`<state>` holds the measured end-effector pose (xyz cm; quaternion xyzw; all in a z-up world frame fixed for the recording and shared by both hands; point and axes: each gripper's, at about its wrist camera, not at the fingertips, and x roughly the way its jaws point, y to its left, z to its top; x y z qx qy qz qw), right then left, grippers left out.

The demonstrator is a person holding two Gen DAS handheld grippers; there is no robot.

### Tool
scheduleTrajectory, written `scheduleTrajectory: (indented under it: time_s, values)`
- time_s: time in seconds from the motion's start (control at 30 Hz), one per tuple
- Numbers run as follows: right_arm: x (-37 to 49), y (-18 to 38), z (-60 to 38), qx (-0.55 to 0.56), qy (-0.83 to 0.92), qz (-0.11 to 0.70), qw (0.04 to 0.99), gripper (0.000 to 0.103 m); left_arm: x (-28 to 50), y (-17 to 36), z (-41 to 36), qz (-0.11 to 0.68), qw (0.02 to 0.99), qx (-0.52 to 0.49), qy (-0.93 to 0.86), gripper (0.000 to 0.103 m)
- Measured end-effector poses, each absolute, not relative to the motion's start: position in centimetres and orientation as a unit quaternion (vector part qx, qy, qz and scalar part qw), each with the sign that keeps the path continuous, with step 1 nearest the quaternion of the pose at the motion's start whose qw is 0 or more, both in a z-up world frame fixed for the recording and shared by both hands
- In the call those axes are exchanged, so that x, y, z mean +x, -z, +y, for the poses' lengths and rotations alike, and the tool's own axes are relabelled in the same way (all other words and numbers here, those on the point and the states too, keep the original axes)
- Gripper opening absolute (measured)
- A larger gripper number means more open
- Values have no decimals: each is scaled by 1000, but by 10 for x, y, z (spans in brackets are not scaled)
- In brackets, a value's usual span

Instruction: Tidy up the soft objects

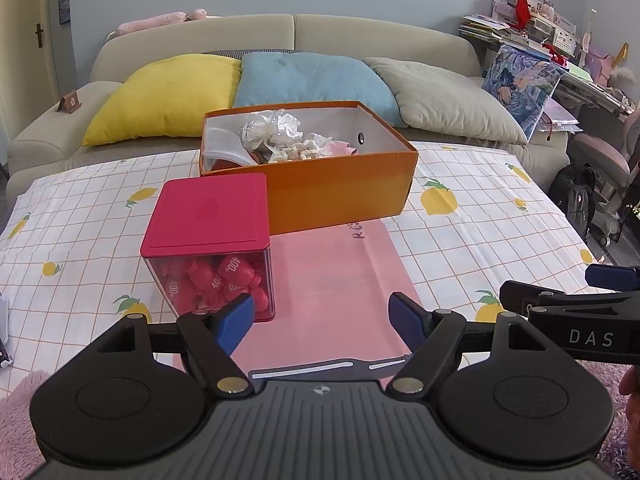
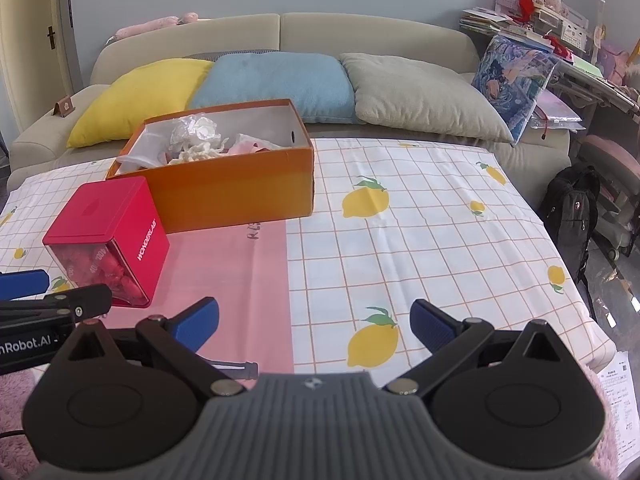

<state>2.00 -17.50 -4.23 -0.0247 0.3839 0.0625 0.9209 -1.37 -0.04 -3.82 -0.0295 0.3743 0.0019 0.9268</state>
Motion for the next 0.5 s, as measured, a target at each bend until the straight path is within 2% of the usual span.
scheduleTrajectory:
  time_s: [0.5]
  values:
    - [19,42,-173,-26,-63,384,921,100,-13,39,0,374,927,-31,-2,89]
